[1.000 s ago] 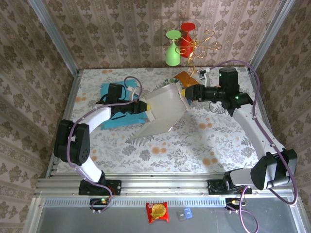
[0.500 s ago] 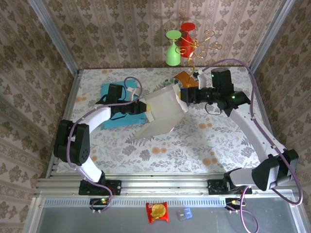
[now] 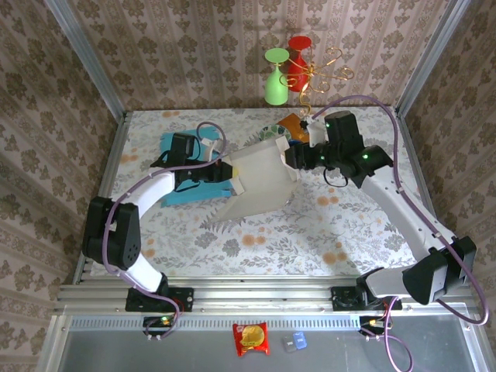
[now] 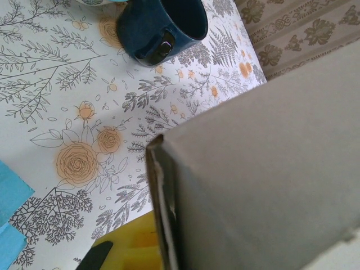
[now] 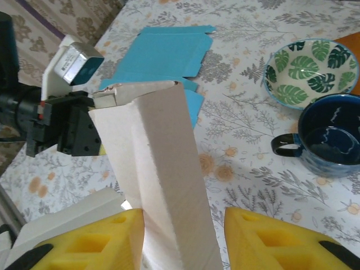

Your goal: Fold the paper box

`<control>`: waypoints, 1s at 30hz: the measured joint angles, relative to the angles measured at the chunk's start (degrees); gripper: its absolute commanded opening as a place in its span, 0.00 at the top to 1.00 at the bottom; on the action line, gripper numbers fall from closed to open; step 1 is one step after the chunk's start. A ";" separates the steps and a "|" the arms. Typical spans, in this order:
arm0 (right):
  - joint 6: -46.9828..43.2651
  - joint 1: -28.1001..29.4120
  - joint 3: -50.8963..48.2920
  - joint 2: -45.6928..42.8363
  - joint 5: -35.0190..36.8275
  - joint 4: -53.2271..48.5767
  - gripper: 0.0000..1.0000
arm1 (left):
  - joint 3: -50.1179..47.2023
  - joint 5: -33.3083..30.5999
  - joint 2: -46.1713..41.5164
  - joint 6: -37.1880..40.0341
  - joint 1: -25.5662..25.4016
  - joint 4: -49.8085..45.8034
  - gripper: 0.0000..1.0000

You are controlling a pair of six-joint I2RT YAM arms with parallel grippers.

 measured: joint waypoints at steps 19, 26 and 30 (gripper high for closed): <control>-2.40 3.32 0.11 1.07 9.33 -1.92 0.61 | 1.20 -5.64 -3.43 2.47 -2.34 -5.33 1.00; -2.54 5.38 1.33 1.95 14.97 -3.93 0.71 | 1.70 -8.20 -3.96 2.82 -3.48 -7.28 1.00; -2.29 6.78 2.45 3.82 20.87 -5.07 0.76 | 3.23 -12.26 -4.46 2.75 -4.76 -9.49 1.00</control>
